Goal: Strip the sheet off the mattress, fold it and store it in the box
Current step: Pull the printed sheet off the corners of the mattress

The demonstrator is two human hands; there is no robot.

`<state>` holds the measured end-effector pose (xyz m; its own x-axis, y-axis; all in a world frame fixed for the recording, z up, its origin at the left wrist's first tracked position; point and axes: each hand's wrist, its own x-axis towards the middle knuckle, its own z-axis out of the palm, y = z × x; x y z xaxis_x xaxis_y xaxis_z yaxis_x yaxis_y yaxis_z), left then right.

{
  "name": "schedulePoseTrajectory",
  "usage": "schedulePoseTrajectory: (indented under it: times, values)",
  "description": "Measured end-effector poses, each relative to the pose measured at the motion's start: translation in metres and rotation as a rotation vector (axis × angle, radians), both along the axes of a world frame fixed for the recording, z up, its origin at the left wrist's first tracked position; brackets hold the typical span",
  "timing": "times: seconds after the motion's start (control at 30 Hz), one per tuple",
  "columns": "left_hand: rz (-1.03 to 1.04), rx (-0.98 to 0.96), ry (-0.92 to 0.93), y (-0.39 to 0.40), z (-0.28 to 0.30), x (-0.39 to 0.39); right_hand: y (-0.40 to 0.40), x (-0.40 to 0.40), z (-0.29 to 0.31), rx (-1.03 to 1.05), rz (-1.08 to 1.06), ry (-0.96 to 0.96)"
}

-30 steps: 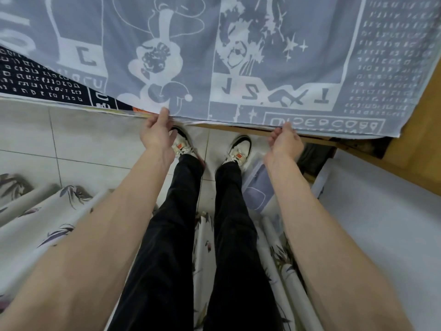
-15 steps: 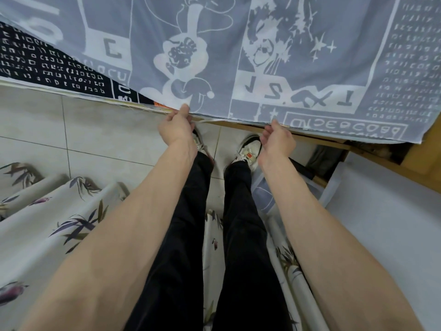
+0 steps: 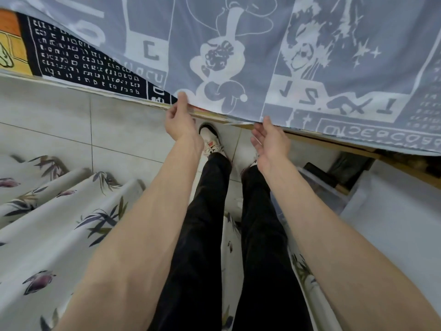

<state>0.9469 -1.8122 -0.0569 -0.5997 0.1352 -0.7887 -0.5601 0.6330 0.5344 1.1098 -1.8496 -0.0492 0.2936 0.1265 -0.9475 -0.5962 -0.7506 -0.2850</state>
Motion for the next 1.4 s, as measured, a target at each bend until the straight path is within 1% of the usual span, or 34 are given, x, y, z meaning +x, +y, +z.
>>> schedulePoseTrajectory:
  times: [0.07, 0.17, 0.33, 0.4, 0.5, 0.57, 0.6, 0.7, 0.8, 0.9, 0.97, 1.03, 1.17, 1.23, 1.3, 1.33, 1.4]
  values:
    - [-0.028, -0.008, 0.063, 0.007, -0.003, -0.017, 0.004, -0.017, 0.004, 0.003, 0.008, 0.044]
    - [-0.059, -0.024, 0.072, 0.019, -0.004, -0.041, 0.010, -0.044, 0.007, 0.005, 0.018, 0.112]
    - [-0.110, -0.034, 0.086, 0.033, -0.005, -0.065, 0.020, -0.082, 0.006, -0.017, 0.015, 0.116]
    - [-0.140, -0.082, 0.129, 0.041, -0.008, -0.071, 0.022, -0.095, 0.003, -0.027, -0.011, 0.113]
    - [-0.285, -0.229, 0.138, 0.050, -0.009, -0.069, 0.023, -0.102, -0.002, -0.028, -0.092, 0.084]
    - [-0.420, -0.286, 0.087, 0.052, -0.011, -0.073, 0.020, -0.105, -0.006, -0.028, -0.114, 0.029]
    - [-0.461, -0.300, 0.028, 0.053, -0.011, -0.078, 0.019, -0.108, -0.007, -0.027, -0.110, 0.005]
    - [-0.443, -0.260, -0.145, 0.052, -0.001, -0.096, 0.022, -0.116, -0.007, 0.004, -0.129, -0.034]
    - [-0.496, -0.208, -0.209, 0.036, 0.010, -0.106, 0.025, -0.122, -0.005, -0.003, -0.159, -0.076]
    - [-0.511, -0.241, -0.156, 0.024, 0.021, -0.108, 0.027, -0.129, 0.000, -0.023, -0.179, -0.108]
    - [-0.493, -0.179, -0.142, 0.026, 0.026, -0.104, 0.029, -0.132, 0.004, -0.021, -0.213, -0.110]
    - [-0.452, -0.115, -0.180, 0.033, 0.028, -0.102, 0.031, -0.134, 0.006, -0.026, -0.246, -0.111]
    - [-0.341, -0.069, -0.288, 0.043, 0.027, -0.106, 0.034, -0.137, 0.003, -0.025, -0.305, -0.106]
    - [-0.335, -0.007, -0.236, 0.039, 0.023, -0.106, 0.033, -0.137, -0.002, -0.022, -0.314, -0.112]
    - [-0.372, 0.068, -0.170, 0.029, 0.017, -0.105, 0.032, -0.137, -0.007, -0.011, -0.343, -0.113]
    - [-0.383, 0.067, -0.157, 0.024, 0.014, -0.107, 0.031, -0.138, -0.008, -0.006, -0.361, -0.115]
    - [-0.370, -0.013, -0.168, 0.015, 0.007, -0.113, 0.028, -0.140, -0.008, 0.001, -0.375, -0.115]
